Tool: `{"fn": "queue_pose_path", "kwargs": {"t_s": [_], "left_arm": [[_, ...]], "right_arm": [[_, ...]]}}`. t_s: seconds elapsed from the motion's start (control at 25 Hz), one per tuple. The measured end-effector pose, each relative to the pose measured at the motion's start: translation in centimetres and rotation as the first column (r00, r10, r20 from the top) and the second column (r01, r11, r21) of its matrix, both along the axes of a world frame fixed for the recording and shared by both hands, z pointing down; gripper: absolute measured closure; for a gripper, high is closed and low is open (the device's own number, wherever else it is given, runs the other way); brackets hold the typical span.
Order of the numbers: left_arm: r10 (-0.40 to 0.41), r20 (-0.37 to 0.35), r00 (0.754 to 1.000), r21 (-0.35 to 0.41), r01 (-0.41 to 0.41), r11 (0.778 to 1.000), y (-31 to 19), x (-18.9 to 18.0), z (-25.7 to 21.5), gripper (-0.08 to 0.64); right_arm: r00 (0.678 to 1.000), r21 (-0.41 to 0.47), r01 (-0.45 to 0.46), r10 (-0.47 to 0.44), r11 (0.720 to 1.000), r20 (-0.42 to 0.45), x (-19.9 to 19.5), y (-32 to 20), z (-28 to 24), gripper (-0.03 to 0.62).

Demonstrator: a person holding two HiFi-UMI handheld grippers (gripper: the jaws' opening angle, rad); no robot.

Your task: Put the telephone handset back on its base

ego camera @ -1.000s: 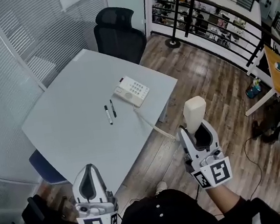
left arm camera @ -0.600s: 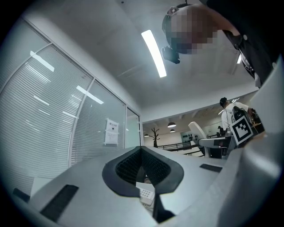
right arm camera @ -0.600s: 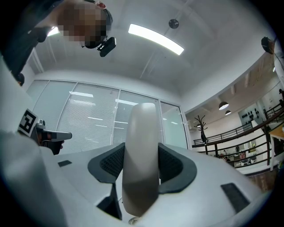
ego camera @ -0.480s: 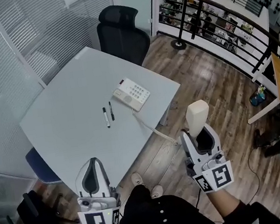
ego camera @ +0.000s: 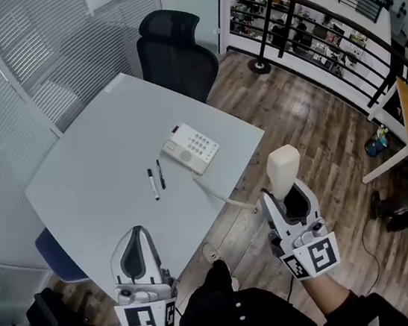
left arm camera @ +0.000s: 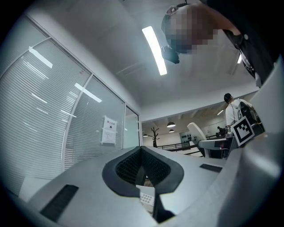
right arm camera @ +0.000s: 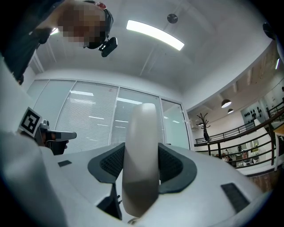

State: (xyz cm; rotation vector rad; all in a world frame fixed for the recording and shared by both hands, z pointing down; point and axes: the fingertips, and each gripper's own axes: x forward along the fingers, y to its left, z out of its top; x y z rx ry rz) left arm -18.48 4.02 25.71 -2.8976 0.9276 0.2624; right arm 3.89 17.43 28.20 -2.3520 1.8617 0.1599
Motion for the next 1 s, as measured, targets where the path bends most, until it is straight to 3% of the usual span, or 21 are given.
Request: {"fn": "queue_pose_path", "kwargs": {"t_s": [0.44,1.0], "left_arm": [[0.026,-0.011,1.000,-0.013,-0.026,1.000,-4.8,5.5,0.4,0.548],[0.013,0.009,1.000,-0.021,-0.013,1.000,-10.6,9.6,0.7,0.548]], "right_arm": [[1.000,-0.015,0.012,-0.012,1.000,0.001,4.3,-4.7,0.3,0.360],[0.999,-0.029,0.038,-0.038,0.999,0.009,8.4,-11.3,0.5,0.360]]}}
